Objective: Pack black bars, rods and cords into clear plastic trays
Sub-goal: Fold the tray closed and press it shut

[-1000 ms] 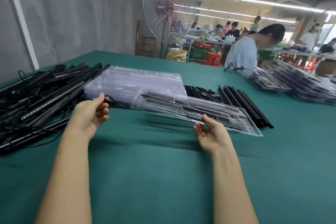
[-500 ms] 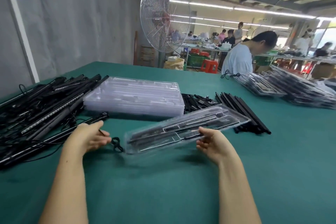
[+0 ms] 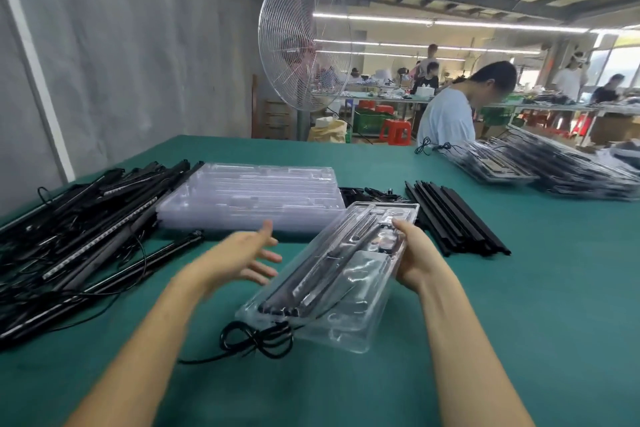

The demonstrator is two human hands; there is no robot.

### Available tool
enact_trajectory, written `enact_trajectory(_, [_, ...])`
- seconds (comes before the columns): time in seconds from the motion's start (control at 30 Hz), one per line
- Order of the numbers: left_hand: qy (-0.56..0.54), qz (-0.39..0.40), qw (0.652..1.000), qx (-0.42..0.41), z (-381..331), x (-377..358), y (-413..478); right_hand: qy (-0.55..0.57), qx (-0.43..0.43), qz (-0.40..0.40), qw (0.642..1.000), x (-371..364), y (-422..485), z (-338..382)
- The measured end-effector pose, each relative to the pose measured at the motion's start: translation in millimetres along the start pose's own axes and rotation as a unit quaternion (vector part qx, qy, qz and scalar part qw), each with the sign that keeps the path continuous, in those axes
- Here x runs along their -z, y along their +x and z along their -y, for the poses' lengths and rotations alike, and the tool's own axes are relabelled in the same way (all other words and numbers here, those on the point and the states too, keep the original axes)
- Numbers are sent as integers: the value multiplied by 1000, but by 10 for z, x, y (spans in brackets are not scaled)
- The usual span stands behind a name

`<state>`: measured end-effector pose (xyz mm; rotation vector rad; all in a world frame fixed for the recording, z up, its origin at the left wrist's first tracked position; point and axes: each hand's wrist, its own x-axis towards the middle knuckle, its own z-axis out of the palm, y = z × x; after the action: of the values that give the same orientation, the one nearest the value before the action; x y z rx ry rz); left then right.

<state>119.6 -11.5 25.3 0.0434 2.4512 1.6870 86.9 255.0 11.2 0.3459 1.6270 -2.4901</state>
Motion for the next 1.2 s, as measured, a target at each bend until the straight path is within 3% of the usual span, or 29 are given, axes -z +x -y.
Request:
enact_trajectory(0.1, [19,114,993,3,-28,-354,22,-27,-8,-9,1000,32,30,100])
enact_trajectory(0.17, [-43,155,987,4,-110,-515,6,-53,-5,-14,998,89,0,180])
enact_trajectory(0.3, [-121,160,980,-3,-298,-740,-112,-150,-20,-21,988,327,-74,363])
enact_trajectory(0.37, [-126,142,982,-17,-356,-902,-209,-272,-9,-47,961,466,-74,478])
enact_trajectory(0.43, [-141,154,978,-21,-387,-1114,-321,-450,11,-81,889,536,-106,593])
enact_trajectory(0.53, [-199,195,960,2,-382,-1460,-468,-663,10,-85,744,588,-157,737])
enact_trajectory(0.67, [-211,163,964,23,-288,-1765,-530,-828,-40,-51,558,522,-298,726])
enact_trajectory(0.73, [-201,144,969,22,-242,-1811,-541,-855,-22,-51,516,492,-347,711])
enact_trajectory(0.77, [-189,140,972,18,-223,-1815,-543,-856,-28,-43,514,476,-364,712])
enact_trajectory(0.87, [-128,123,984,9,-179,-1840,-578,-832,-77,-13,550,408,-404,719])
enact_trajectory(0.97, [-82,115,990,9,-166,-1971,-671,-825,-44,-9,563,302,-397,651])
enact_trajectory(1.07, [11,79,996,-31,-161,-2226,-772,-836,-19,-34,547,175,-355,513])
enact_trajectory(1.2, [-21,92,995,-32,-184,-2537,-838,-843,-120,-70,520,129,-255,343])
